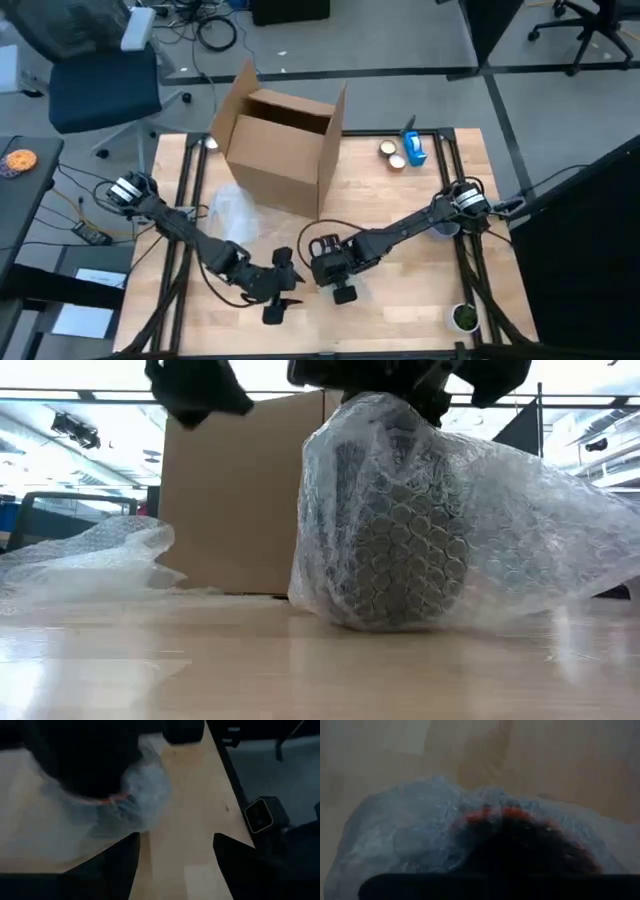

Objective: Wrap mug
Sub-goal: Wrap the orange mug with bubble wrap

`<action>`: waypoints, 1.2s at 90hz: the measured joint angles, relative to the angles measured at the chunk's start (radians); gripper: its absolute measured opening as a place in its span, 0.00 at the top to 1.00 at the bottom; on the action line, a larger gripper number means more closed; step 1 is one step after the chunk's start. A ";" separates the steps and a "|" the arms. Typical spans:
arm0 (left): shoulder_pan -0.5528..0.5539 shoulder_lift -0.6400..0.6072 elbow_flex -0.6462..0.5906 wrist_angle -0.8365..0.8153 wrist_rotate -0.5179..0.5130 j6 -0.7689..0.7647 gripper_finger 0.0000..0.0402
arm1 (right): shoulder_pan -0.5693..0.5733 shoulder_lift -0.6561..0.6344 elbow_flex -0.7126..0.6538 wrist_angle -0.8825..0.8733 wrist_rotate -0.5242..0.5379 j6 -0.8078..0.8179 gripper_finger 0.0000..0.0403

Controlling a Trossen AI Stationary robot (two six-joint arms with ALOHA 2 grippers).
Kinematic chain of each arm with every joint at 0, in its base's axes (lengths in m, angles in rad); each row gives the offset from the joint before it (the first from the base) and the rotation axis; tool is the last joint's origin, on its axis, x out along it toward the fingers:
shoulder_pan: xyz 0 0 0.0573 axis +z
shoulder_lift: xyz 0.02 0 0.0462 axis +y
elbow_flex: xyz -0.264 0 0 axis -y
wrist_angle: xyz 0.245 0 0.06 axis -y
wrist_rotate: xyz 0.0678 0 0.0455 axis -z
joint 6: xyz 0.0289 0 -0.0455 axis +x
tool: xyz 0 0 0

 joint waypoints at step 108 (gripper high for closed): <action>0.043 0.260 0.057 0.134 0.060 -0.032 0.41 | 0.032 -0.017 0.188 -0.254 -0.052 0.073 1.00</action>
